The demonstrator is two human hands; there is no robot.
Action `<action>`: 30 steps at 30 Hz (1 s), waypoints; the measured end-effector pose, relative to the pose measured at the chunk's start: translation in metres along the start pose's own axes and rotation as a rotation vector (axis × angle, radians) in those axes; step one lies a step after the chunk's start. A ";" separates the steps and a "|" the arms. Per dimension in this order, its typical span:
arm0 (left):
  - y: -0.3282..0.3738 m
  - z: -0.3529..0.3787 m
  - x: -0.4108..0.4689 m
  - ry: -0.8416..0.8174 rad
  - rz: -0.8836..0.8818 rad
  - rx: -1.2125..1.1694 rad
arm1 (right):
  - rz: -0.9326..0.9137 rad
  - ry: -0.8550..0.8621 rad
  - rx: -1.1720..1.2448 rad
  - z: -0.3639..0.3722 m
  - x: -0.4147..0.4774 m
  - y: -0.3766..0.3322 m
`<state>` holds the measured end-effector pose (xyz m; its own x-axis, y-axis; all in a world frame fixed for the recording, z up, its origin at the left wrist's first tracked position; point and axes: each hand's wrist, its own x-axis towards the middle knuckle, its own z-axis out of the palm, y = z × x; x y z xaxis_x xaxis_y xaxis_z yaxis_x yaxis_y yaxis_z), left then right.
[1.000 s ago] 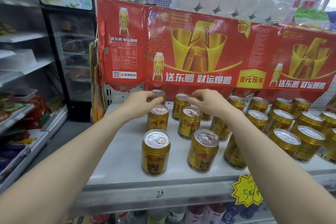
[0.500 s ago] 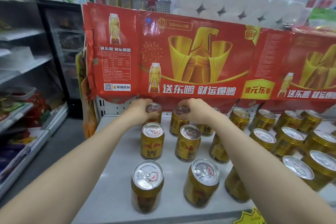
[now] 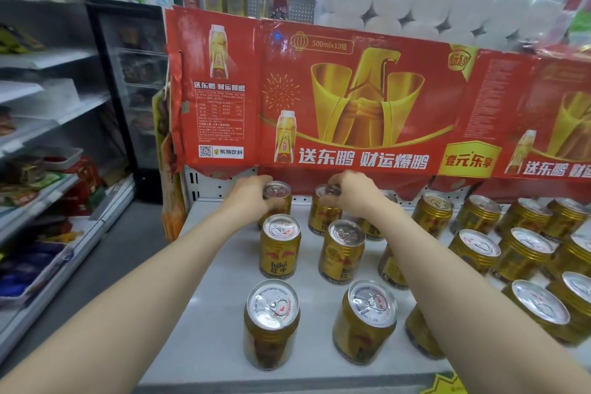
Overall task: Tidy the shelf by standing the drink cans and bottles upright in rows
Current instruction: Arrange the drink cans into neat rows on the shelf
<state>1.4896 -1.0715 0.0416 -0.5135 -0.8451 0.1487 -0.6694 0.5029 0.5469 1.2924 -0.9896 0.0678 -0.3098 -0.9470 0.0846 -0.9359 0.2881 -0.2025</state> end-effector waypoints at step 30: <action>0.003 -0.012 -0.128 0.288 0.374 -0.188 | -0.081 0.300 0.186 0.007 -0.138 -0.003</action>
<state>1.5603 -0.9639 0.0343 -0.5125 -0.6427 0.5695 -0.3464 0.7616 0.5477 1.3394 -0.8611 0.0499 -0.2968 -0.8741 0.3844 -0.9215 0.1566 -0.3555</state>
